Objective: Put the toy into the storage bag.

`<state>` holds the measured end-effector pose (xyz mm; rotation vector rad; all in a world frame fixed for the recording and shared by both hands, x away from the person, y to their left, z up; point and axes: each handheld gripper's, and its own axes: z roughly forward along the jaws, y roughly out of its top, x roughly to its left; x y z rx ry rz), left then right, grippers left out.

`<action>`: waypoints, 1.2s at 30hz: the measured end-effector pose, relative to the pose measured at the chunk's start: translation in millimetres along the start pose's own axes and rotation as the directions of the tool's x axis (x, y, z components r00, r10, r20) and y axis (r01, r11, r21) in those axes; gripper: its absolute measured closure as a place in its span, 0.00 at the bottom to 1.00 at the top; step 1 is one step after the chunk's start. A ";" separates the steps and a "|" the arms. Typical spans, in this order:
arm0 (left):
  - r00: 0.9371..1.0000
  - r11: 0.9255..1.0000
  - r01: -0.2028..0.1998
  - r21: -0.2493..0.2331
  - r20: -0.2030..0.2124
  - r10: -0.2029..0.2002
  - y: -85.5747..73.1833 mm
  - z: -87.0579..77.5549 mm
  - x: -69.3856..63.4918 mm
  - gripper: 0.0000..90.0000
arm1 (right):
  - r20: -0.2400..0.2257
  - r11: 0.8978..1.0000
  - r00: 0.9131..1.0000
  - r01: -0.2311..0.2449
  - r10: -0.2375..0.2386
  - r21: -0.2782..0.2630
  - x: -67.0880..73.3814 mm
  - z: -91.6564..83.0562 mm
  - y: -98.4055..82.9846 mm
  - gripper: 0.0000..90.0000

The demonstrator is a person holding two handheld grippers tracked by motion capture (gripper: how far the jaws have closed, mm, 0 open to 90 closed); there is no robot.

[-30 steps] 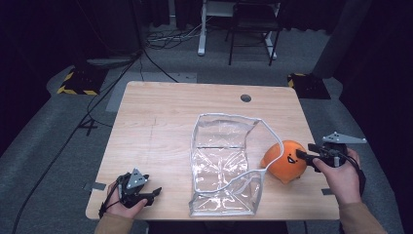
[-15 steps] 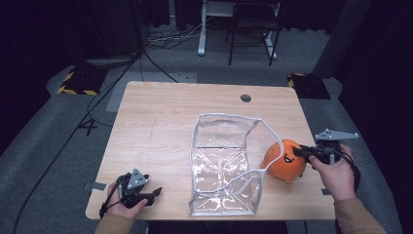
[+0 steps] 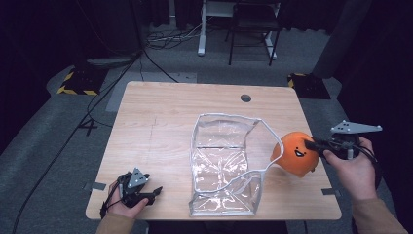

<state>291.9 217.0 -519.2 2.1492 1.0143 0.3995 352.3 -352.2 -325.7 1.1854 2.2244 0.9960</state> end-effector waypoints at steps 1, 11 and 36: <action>1.000 1.000 0.000 0.000 0.000 0.000 0.0 0.0 0.0 0.35 | -0.003 1.000 1.000 -0.001 0.001 -0.002 -0.8 -1.7 0.8 0.84; 1.000 1.000 0.000 0.001 0.001 0.000 0.0 0.0 0.1 0.35 | 0.004 1.000 1.000 0.011 -0.011 -0.019 -5.3 -21.0 12.2 0.84; 1.000 1.000 0.001 -0.002 0.002 -0.001 0.4 0.7 0.4 0.35 | 0.063 0.996 0.995 0.080 -0.078 -0.036 -5.3 -63.4 53.3 0.84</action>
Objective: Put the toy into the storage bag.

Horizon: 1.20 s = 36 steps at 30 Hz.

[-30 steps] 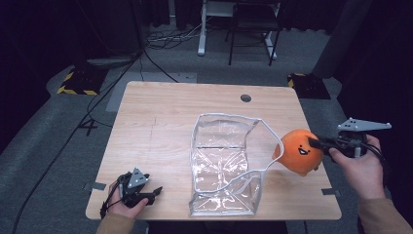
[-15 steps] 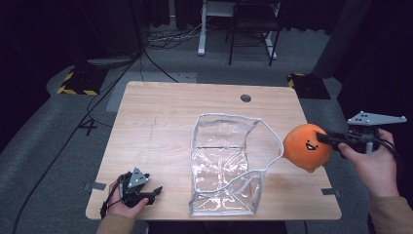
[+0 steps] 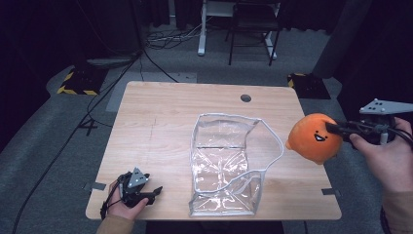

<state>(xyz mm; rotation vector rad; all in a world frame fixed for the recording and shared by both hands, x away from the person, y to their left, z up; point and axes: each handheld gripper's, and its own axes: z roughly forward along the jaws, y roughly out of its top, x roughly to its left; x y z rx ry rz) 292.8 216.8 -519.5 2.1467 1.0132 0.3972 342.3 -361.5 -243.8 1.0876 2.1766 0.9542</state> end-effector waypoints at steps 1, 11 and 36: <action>1.000 1.000 -0.001 0.000 -0.001 0.001 0.0 0.0 0.0 0.35 | 0.002 1.000 1.000 0.006 -0.006 -0.002 0.2 -1.4 2.5 0.84; 1.000 1.000 -0.001 0.001 0.000 0.001 0.1 -0.1 0.2 0.35 | -0.021 0.999 0.999 0.028 -0.028 -0.025 5.3 -5.7 22.9 0.84; 1.000 1.000 0.004 -0.001 0.000 -0.004 1.5 1.2 2.1 0.36 | -0.109 0.987 0.982 0.151 -0.157 -0.058 50.0 10.6 81.5 0.84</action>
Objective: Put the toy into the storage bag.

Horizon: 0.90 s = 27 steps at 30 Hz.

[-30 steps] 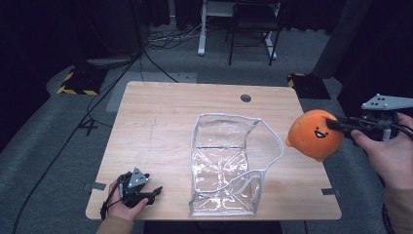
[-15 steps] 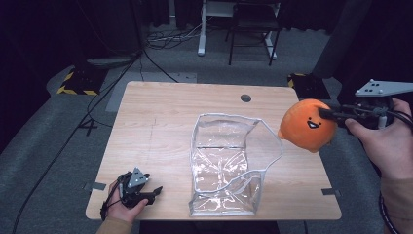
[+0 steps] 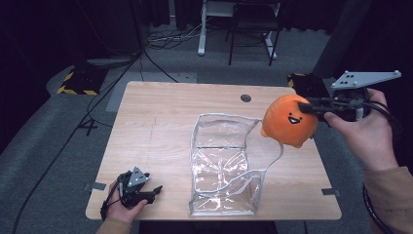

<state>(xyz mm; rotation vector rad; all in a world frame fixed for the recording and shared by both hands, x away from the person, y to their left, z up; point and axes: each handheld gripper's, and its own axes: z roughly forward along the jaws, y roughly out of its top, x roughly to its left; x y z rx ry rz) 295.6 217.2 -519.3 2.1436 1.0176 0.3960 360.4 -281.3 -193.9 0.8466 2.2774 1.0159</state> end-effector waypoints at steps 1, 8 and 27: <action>1.000 1.000 0.001 0.000 -0.002 -0.001 0.4 0.4 0.1 0.36 | -0.004 1.000 1.000 0.002 -0.002 0.000 1.6 1.4 1.4 0.84; 1.000 1.000 0.011 -0.001 -0.006 -0.011 2.0 2.1 0.3 0.36 | -0.049 1.000 0.999 0.024 -0.025 -0.012 16.1 16.0 15.3 0.84; 1.000 1.000 0.013 -0.001 -0.005 -0.013 2.1 2.2 0.5 0.36 | -0.161 0.996 0.984 0.084 -0.082 0.004 57.7 67.2 40.2 0.84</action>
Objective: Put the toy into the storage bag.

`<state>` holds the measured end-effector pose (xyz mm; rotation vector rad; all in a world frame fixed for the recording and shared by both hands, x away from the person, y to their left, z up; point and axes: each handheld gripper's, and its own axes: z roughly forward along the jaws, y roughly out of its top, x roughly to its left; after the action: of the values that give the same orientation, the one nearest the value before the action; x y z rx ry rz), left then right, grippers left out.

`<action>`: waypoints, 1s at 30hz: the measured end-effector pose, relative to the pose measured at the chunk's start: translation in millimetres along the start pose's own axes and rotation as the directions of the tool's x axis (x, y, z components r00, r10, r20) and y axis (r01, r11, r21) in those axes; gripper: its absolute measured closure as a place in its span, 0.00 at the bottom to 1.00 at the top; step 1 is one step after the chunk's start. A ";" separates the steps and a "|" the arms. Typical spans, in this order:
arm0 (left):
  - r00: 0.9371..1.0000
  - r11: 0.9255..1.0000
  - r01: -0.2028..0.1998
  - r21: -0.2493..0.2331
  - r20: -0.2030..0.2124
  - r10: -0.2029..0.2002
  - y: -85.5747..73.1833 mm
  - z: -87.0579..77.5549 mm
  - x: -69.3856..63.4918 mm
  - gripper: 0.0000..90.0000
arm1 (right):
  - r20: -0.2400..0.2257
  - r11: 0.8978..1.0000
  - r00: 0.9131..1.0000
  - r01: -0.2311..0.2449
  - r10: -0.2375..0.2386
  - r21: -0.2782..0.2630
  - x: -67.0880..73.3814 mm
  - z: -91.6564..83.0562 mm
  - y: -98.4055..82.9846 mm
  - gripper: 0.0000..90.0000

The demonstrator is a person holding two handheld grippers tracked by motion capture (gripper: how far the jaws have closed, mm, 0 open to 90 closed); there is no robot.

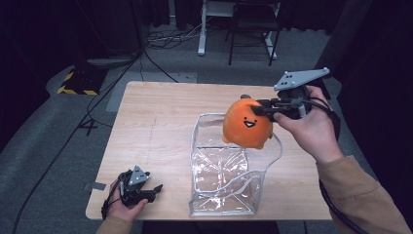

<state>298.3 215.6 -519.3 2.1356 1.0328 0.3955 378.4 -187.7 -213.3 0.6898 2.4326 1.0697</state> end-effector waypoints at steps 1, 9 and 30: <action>1.000 1.000 0.001 -0.001 0.000 -0.001 0.0 0.0 0.0 0.36 | -0.006 1.000 1.000 0.003 -0.003 0.001 1.4 2.7 0.6 0.84; 1.000 1.000 0.000 0.000 0.000 0.000 0.0 0.0 0.0 0.36 | -0.061 0.998 0.998 0.033 -0.030 0.050 16.9 37.2 1.6 0.84; 1.000 1.000 0.000 -0.003 0.000 0.000 0.3 0.4 0.3 0.35 | -0.160 0.993 0.986 0.054 -0.037 0.101 42.8 101.3 -11.0 0.84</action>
<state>298.9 215.5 -519.4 2.1326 1.0314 0.3970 394.8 -112.0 -292.2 0.5994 2.6426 1.0188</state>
